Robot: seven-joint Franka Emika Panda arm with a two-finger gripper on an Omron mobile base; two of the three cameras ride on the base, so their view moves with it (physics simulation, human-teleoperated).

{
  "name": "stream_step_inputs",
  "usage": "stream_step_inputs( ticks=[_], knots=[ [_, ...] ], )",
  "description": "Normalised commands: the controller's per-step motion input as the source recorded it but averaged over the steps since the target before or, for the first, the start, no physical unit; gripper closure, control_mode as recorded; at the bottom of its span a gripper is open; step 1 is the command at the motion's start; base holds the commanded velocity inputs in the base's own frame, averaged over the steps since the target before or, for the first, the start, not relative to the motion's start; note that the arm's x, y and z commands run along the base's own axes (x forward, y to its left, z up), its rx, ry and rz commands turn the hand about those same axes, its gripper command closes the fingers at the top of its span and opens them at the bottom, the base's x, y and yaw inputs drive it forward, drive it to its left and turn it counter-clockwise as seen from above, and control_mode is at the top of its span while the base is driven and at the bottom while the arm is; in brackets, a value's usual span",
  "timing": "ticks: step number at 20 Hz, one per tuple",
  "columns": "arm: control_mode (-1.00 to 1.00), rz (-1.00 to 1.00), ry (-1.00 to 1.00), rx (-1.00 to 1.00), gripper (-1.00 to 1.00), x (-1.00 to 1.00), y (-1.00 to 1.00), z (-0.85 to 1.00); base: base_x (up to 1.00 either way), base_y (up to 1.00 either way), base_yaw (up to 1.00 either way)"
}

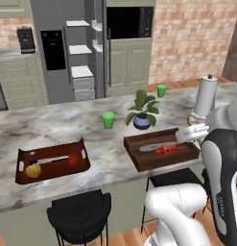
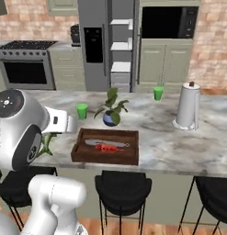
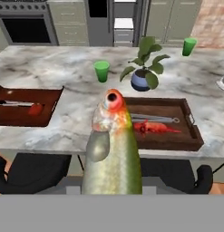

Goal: Gather the bell pepper and squash from the fridge and place them on a tray on the dining counter. Then gather the fishs from the fridge and place them on the other tray.

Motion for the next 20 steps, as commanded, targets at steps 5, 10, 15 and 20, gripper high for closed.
stream_step_inputs(
  ticks=[5,10,15,20],
  knots=[
    [1.00,0.00,0.00,0.00,1.00,0.00,0.00,0.00,0.60,-0.31,0.49],
    [1.00,0.00,0.00,0.00,1.00,0.00,0.00,0.00,0.83,-0.34,0.57],
    [-1.00,0.38,0.09,0.04,1.00,1.00,-0.32,-0.06,0.00,0.00,0.00],
    [-1.00,0.42,0.12,0.00,1.00,0.96,-0.07,-0.01,0.00,0.00,0.00]
  ],
)
